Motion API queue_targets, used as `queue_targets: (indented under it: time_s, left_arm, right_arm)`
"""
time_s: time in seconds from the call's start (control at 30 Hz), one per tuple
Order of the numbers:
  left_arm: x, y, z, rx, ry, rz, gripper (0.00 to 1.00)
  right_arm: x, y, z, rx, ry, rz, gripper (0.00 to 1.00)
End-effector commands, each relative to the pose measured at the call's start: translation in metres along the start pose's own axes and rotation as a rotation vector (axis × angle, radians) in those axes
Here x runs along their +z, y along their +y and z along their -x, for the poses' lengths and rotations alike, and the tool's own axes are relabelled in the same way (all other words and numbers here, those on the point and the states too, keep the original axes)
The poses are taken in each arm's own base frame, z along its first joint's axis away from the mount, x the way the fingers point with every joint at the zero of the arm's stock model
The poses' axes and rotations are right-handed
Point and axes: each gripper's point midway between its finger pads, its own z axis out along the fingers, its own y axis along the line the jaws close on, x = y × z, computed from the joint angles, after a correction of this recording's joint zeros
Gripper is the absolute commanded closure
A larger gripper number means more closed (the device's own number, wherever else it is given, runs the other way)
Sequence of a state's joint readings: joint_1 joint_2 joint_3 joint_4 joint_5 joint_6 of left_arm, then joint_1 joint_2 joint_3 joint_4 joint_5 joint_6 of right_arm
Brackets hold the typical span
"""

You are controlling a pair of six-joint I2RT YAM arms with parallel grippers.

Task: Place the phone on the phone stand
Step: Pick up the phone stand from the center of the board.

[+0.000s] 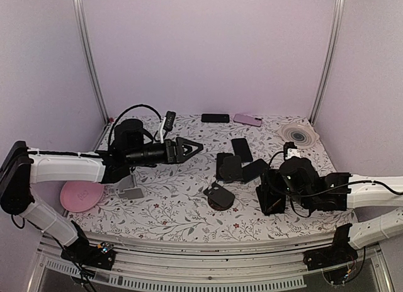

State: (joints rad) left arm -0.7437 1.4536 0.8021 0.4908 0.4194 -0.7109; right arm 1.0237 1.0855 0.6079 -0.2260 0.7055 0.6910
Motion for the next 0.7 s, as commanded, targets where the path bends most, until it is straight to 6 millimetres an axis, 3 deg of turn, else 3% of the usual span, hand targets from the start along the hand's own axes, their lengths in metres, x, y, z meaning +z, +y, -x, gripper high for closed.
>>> queue_targets:
  time_s: [0.0, 0.3, 0.67]
  left_arm:
    - [0.0, 0.003, 0.001, 0.0, -0.004, -0.011, 0.05]
    - [0.009, 0.009, -0.016, -0.011, 0.046, -0.002, 0.05]
    - [0.049, 0.007, -0.074, -0.032, 0.191, -0.004, 0.05]
  right_arm:
    - [-0.007, 0.006, 0.015, 0.014, -0.001, 0.027, 0.01]
    - [-0.019, 0.008, 0.041, 0.012, -0.048, 0.046, 0.01]
    - [-0.032, 0.021, 0.07, 0.004, -0.104, 0.098, 0.01]
